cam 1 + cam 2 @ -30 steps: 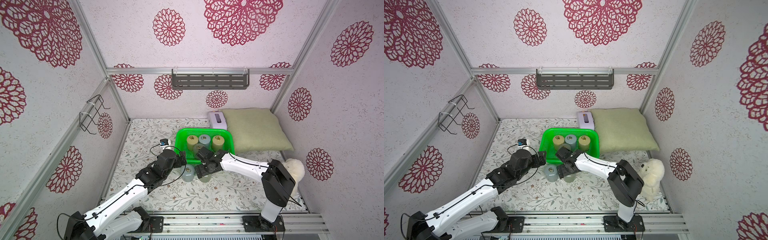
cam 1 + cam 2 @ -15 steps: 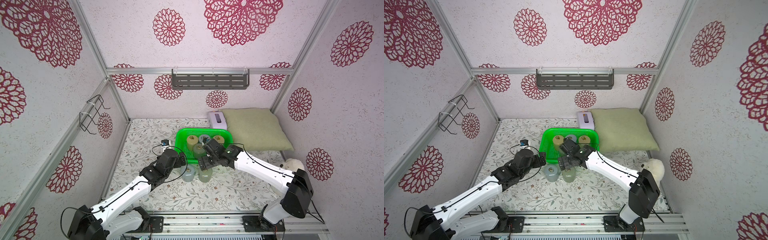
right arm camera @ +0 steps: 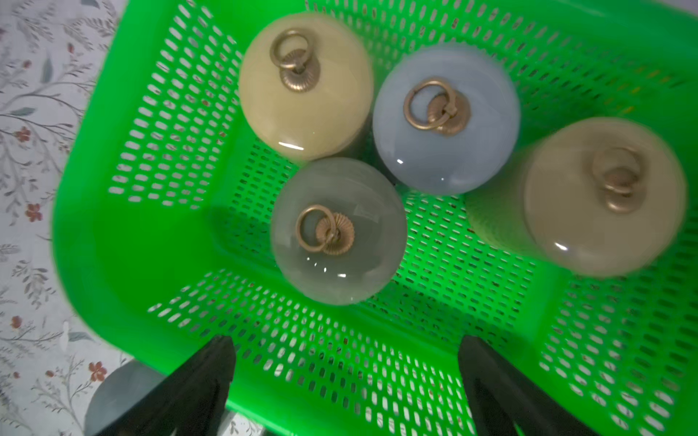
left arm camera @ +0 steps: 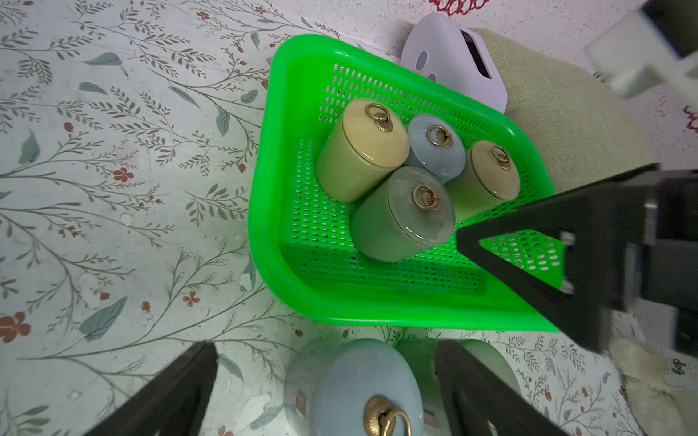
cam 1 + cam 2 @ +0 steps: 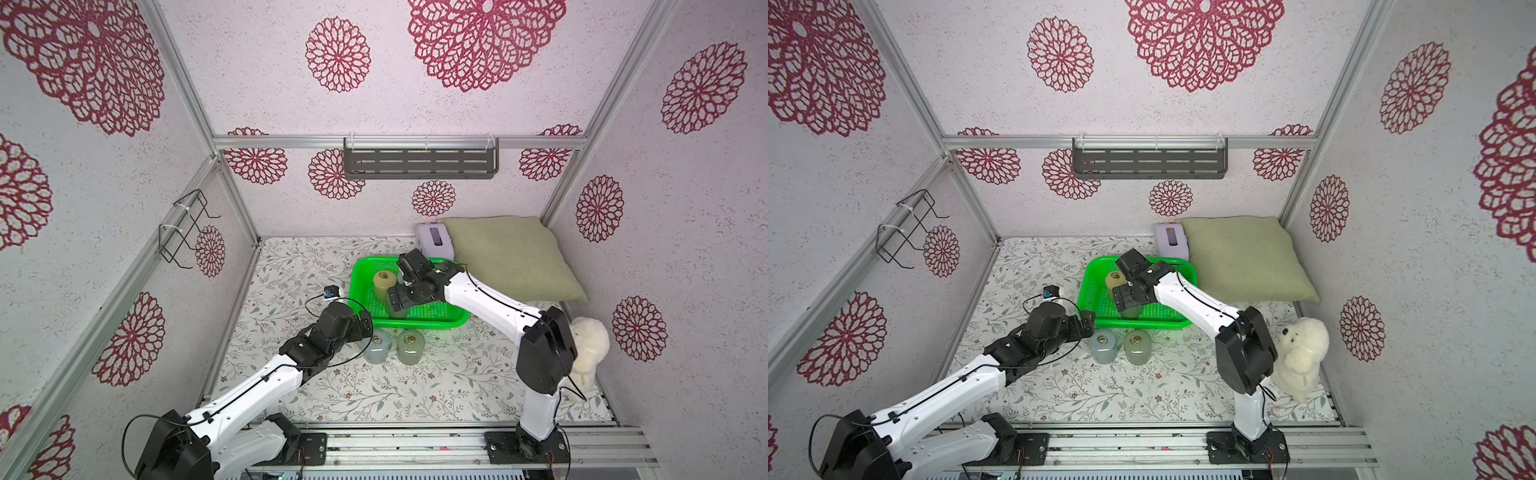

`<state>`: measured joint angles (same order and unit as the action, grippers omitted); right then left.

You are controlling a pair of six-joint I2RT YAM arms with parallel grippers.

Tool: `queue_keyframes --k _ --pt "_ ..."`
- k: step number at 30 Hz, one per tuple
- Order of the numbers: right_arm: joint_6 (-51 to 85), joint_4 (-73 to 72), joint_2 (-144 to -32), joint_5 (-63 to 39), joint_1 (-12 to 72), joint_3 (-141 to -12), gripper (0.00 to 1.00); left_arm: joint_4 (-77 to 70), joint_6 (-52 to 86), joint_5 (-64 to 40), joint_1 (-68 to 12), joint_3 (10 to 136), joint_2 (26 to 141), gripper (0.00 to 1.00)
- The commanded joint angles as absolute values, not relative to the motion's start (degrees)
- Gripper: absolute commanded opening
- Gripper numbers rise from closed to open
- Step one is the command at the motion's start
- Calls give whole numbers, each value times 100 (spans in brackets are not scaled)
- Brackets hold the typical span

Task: Take the tea canister out of the basket
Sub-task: Pick up the tea canister from the basket.

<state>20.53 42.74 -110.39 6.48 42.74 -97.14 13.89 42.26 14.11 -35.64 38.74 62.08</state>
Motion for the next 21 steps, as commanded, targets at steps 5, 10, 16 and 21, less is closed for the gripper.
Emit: queue_keyframes --k 5,10,16,21 --pt "1881 4975 -12066 616 4184 -10981 99 1038 4323 691 -3323 3710 5997 97" --pt "1882 5136 -12617 553 4148 -11462 99 913 4386 512 -3326 3639 5959 97" --pt "1866 5229 -13039 606 4136 -11772 99 905 4377 453 -3336 3630 5954 97" --pt "1848 5183 -13191 606 4131 -11780 99 866 4365 350 -3331 3630 5963 97"
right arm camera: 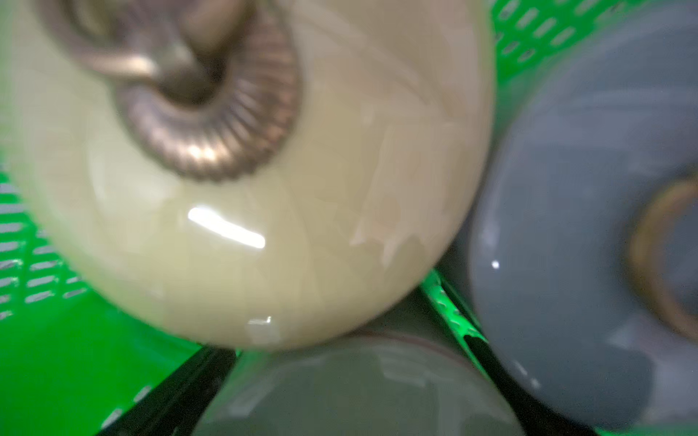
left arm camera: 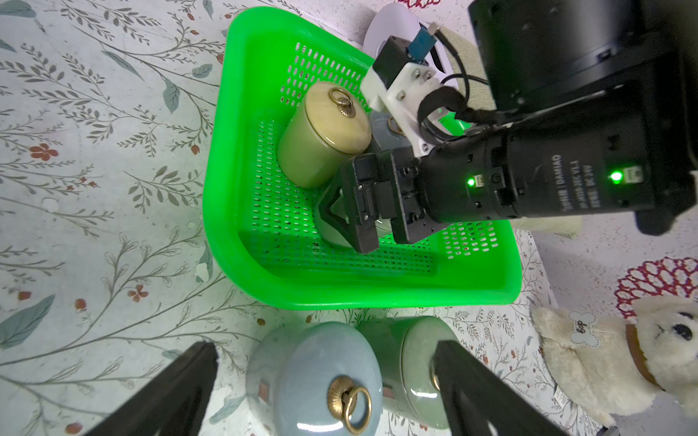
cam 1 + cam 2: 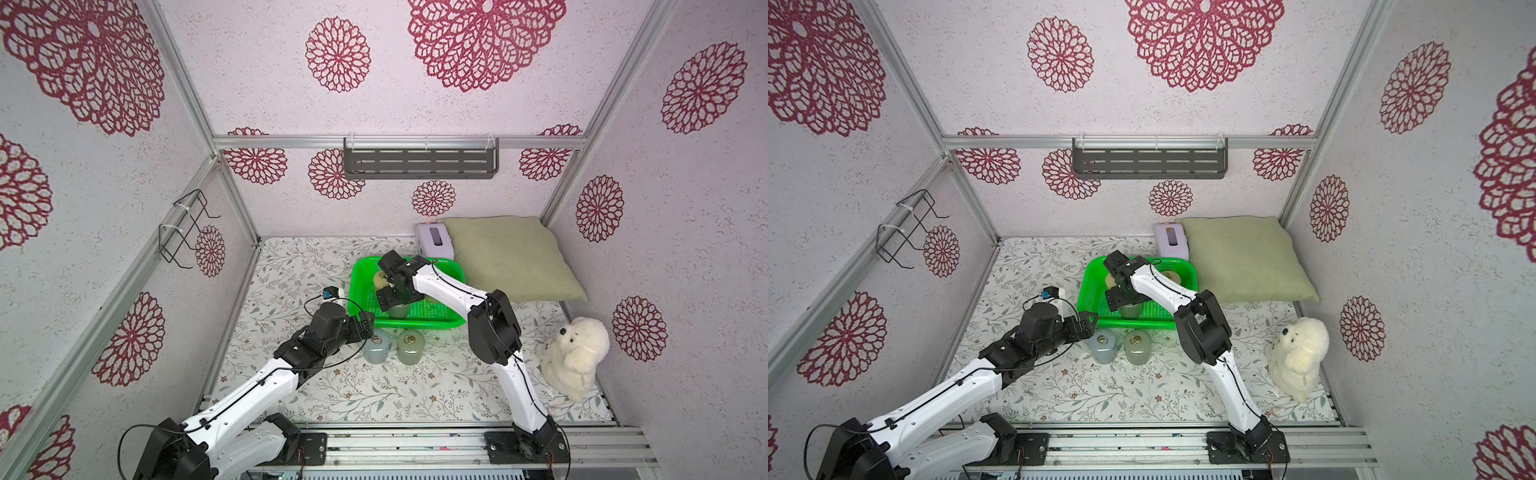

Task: Take the tea canister out of the basket
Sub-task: Pick up the tea canister from the basket.

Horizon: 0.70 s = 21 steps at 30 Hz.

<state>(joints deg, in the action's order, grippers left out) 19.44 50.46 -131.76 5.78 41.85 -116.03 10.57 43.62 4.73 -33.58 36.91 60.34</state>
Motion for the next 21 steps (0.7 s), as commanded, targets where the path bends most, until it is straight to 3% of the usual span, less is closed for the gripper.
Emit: queue_keyframes --k 1,16,21 --pt "1853 5179 -13209 610 4131 -11781 98 849 4368 312 -3333 3630 5967 97" --pt "1819 5146 -13263 576 4131 -11772 88 692 4377 106 -3338 3576 5936 97" --pt "1829 5147 -13207 598 4131 -11764 78 703 4377 130 -3331 3568 5916 97"
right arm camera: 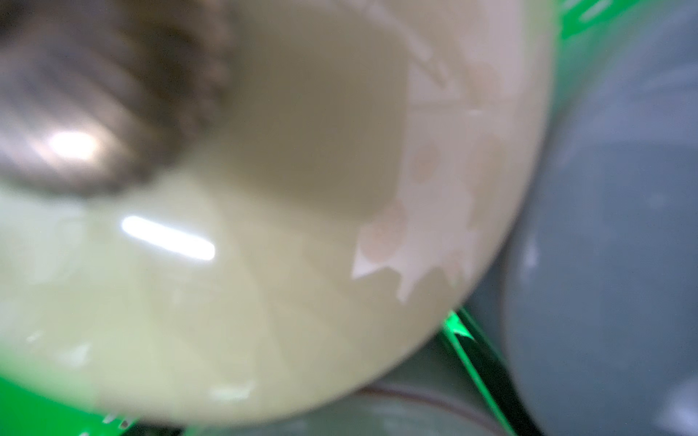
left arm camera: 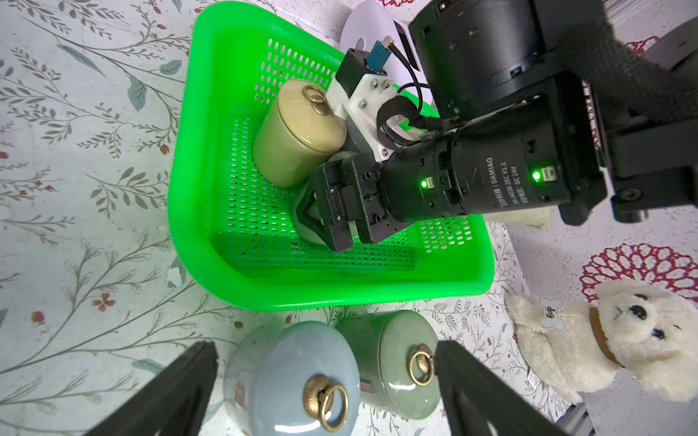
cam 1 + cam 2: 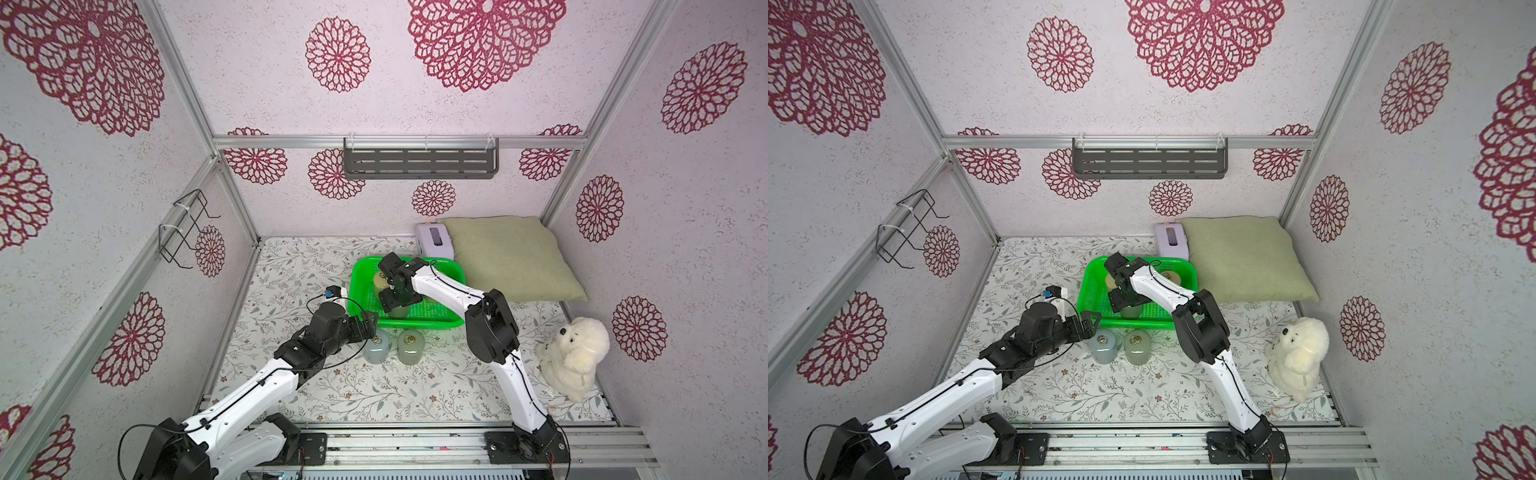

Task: Take the tea canister out of the basket
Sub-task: Pick up the tea canister from the basket.

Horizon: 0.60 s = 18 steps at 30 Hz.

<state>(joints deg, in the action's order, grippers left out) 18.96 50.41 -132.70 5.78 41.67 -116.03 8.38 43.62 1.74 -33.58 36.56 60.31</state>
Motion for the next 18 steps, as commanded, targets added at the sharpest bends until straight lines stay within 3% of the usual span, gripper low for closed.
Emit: queue_keyframes --k 1,3,18 --pt "1839 5151 -13193 597 4140 -11762 77 695 4377 132 -3332 3568 5907 97" --pt "1838 5142 -13162 574 4140 -11768 73 705 4377 140 -3333 3568 5906 97" --pt "1811 5465 -12825 733 4253 -12044 74 721 4375 131 -3332 3568 5888 97"
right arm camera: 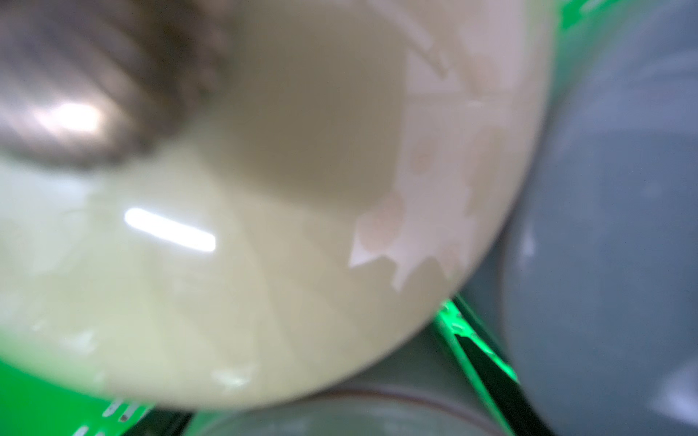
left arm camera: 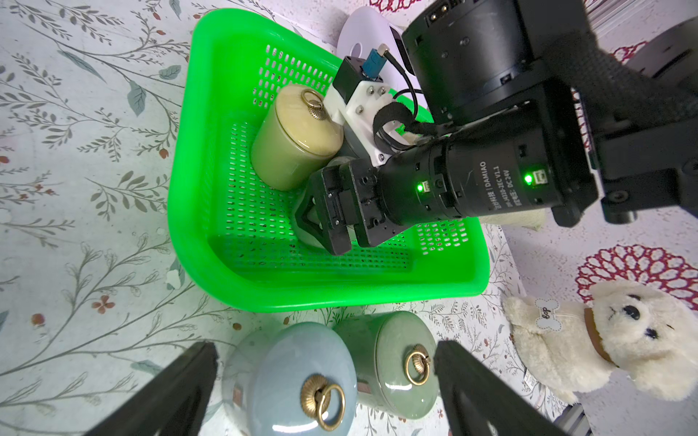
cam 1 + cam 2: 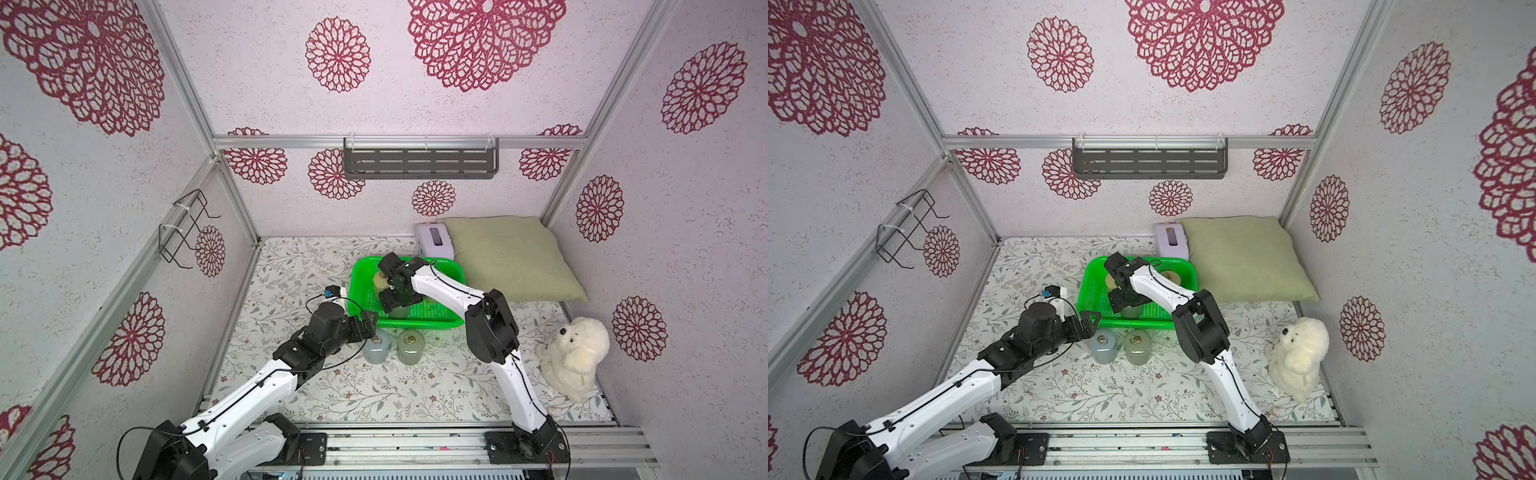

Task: Take the tea canister out of the basket
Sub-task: Pick up the tea canister from the basket.

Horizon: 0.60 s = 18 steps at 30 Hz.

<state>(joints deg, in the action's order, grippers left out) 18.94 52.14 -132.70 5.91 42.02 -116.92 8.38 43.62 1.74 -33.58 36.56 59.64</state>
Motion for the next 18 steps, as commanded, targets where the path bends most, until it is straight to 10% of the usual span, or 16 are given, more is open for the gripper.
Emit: queue_keyframes --k 1,18 --pt "1814 5505 -12795 748 4256 -12087 74 721 4362 130 -3332 3568 5888 97" --pt "1815 6147 -11747 946 4307 -12129 74 721 4351 97 -3340 3568 5877 97"
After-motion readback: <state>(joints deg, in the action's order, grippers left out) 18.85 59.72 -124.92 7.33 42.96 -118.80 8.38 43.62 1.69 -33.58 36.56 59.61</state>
